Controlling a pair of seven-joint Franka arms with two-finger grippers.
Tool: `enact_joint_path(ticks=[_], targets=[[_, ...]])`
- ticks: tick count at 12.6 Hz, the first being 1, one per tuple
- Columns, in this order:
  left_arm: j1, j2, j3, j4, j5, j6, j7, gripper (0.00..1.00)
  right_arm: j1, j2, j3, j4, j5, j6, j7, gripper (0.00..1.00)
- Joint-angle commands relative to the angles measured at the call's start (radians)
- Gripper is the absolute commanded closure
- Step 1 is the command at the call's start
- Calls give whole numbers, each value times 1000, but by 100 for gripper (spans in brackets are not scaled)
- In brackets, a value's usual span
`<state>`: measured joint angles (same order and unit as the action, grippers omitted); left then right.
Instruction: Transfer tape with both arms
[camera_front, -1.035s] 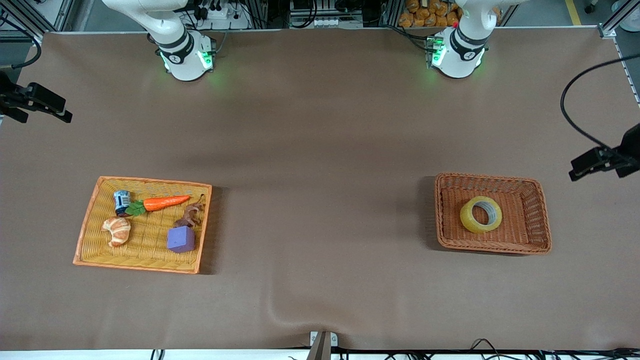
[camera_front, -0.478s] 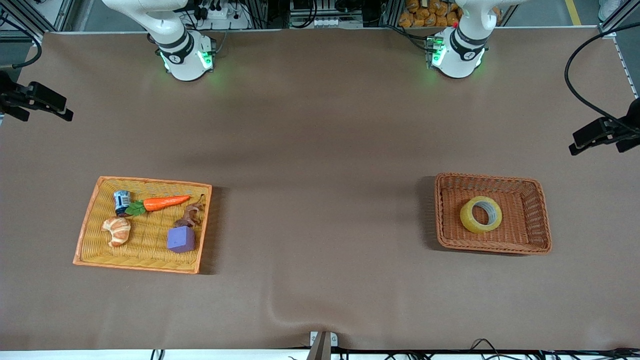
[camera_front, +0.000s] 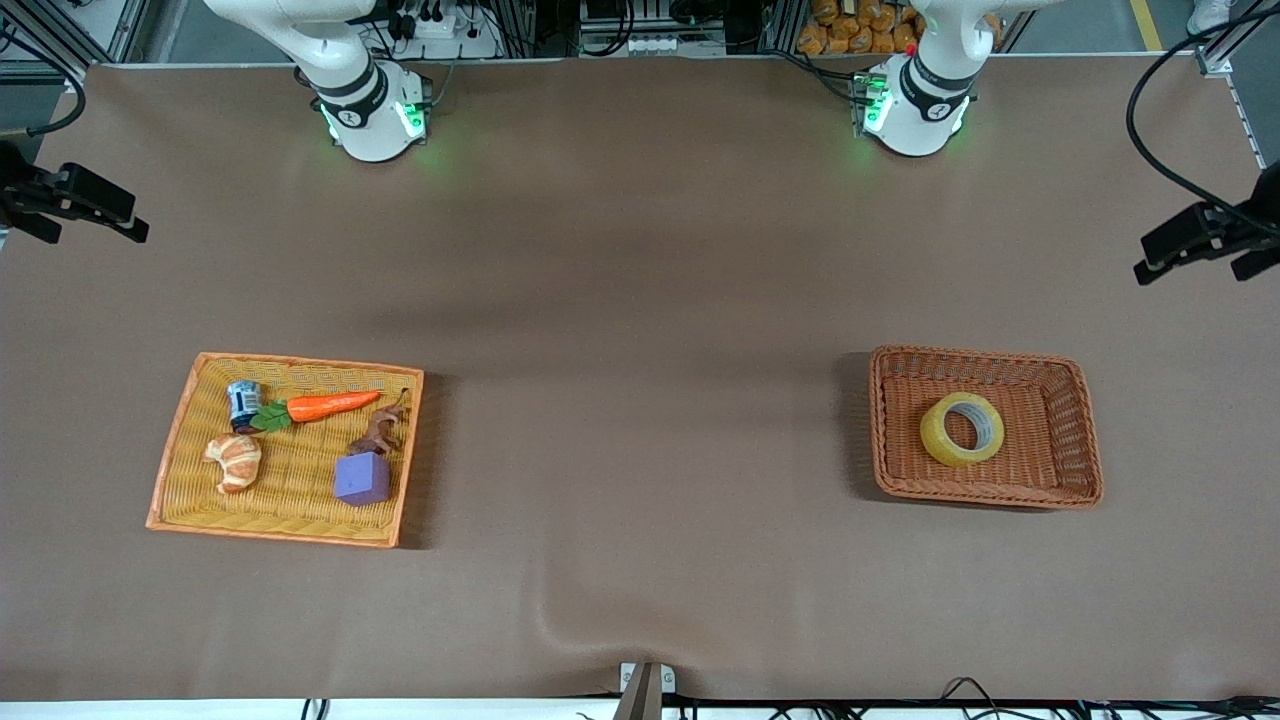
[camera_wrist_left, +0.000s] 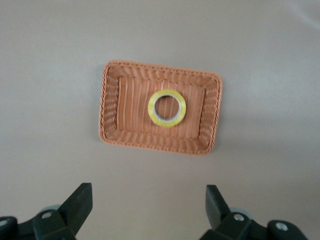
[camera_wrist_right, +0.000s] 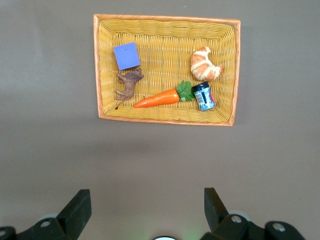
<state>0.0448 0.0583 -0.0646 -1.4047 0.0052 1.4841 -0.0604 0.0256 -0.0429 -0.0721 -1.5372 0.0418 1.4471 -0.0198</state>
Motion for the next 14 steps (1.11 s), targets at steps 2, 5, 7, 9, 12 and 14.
enact_joint_path(ticks=[2, 5, 7, 9, 12, 14], targets=[[-132, -57, 135, -37, -16, -36, 17, 0, 7, 2, -1, 19, 17, -2, 6, 0], [-201, -61, 172, -40, -16, -51, 17, 0, 0, 3, -2, 17, 17, -2, 8, 0], [-232, -83, 201, -62, -19, -50, 17, 0, -3, 3, -2, 17, 17, -2, 3, 0], [-234, -95, 200, -80, -21, -47, 7, 0, -4, 3, -3, 17, 15, -7, 1, 0], [-234, -95, 200, -80, -18, -48, 7, 0, -16, 17, -6, 23, 13, -4, -8, 0], [-240, -95, 197, -80, -8, -51, 4, 0, -6, 20, -2, 52, -22, 1, -8, 0]])
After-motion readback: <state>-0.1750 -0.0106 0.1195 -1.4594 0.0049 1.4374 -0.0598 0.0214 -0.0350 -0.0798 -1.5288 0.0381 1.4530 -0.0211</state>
